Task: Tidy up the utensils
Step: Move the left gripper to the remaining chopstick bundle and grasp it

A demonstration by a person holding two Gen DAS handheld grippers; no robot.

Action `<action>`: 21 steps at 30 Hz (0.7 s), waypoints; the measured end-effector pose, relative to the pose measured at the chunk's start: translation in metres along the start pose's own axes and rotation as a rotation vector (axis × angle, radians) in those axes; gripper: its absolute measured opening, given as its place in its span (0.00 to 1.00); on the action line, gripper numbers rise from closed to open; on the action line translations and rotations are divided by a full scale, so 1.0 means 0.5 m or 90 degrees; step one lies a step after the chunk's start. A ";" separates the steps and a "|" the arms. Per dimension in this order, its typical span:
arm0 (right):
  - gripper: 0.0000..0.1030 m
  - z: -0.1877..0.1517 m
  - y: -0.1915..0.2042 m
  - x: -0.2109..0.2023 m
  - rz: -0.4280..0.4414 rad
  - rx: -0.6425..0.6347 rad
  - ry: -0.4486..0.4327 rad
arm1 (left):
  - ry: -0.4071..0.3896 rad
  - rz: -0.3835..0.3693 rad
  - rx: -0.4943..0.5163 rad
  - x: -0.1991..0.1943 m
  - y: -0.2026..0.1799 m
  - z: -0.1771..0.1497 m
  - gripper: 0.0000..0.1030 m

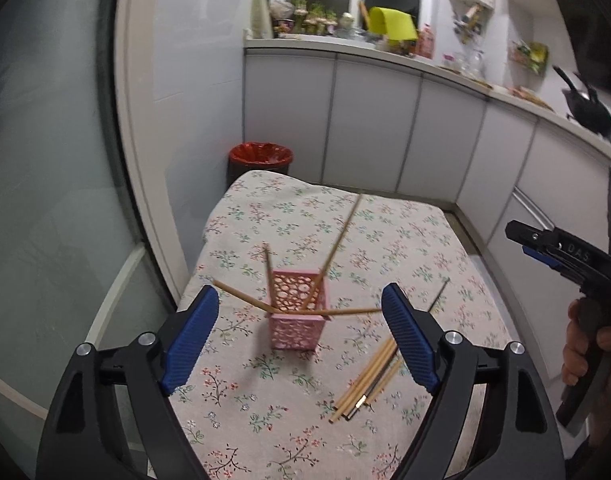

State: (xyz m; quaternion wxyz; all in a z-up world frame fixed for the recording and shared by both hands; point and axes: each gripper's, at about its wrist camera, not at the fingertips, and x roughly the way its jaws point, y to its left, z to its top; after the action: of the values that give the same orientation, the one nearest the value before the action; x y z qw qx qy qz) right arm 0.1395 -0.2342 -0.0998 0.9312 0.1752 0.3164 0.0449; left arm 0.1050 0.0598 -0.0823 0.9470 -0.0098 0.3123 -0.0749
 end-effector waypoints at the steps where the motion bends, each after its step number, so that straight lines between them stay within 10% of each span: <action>1: 0.77 -0.007 -0.015 0.000 -0.013 0.004 0.012 | 0.007 -0.004 0.019 0.000 -0.016 -0.007 0.80; 21: 0.93 -0.100 -0.215 0.078 -0.172 0.056 0.224 | 0.213 -0.059 0.259 0.146 -0.286 -0.148 0.84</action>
State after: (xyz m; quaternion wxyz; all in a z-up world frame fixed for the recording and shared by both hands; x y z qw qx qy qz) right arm 0.1376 -0.3124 -0.1971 0.8507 0.1607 0.4963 -0.0641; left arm 0.0997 -0.0902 -0.1756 0.8603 0.1787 0.4422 -0.1800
